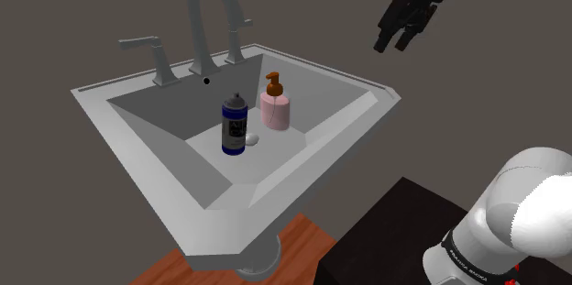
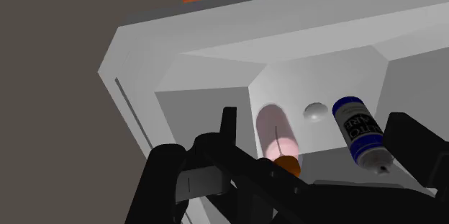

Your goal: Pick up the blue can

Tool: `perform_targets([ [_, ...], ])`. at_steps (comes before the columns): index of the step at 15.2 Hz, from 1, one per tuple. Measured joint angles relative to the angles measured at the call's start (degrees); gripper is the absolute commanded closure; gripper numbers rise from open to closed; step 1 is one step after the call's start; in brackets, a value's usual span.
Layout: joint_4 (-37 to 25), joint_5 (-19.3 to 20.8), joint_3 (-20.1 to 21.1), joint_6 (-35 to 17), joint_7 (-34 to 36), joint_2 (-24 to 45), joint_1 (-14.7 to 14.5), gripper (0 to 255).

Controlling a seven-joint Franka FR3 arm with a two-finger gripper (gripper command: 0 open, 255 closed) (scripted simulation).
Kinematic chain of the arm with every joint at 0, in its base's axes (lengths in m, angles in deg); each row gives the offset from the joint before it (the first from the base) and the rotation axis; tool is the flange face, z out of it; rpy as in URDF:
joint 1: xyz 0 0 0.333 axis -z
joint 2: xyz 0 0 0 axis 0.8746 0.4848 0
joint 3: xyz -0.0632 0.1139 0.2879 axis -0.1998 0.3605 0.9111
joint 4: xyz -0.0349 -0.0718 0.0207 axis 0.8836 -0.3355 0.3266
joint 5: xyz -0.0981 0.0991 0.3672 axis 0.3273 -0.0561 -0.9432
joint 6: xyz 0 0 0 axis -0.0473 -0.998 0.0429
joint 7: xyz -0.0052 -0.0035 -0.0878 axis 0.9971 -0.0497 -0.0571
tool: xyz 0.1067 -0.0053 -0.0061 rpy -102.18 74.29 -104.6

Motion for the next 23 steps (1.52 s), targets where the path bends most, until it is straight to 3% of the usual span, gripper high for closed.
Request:
perform_targets([
  [4, 2.9, -0.1, 3.8, -5.0, 3.4, -0.7, 0.2, 0],
  [10, 9.1, 0.5, 15.4, -19.8, 13.9, 0.3, 1.6, 0],
  [14, 10.3, 2.7, 24.3, -29.2, 22.4, 3.9, 4.5, 0],
  [19, 9.1, 8.8, 37.1, -39.3, 34.6, 10.0, 12.2, 0],
  [23, 4.9, 16.9, 50.8, -44.9, 46.7, 15.4, 23.4, 0],
])
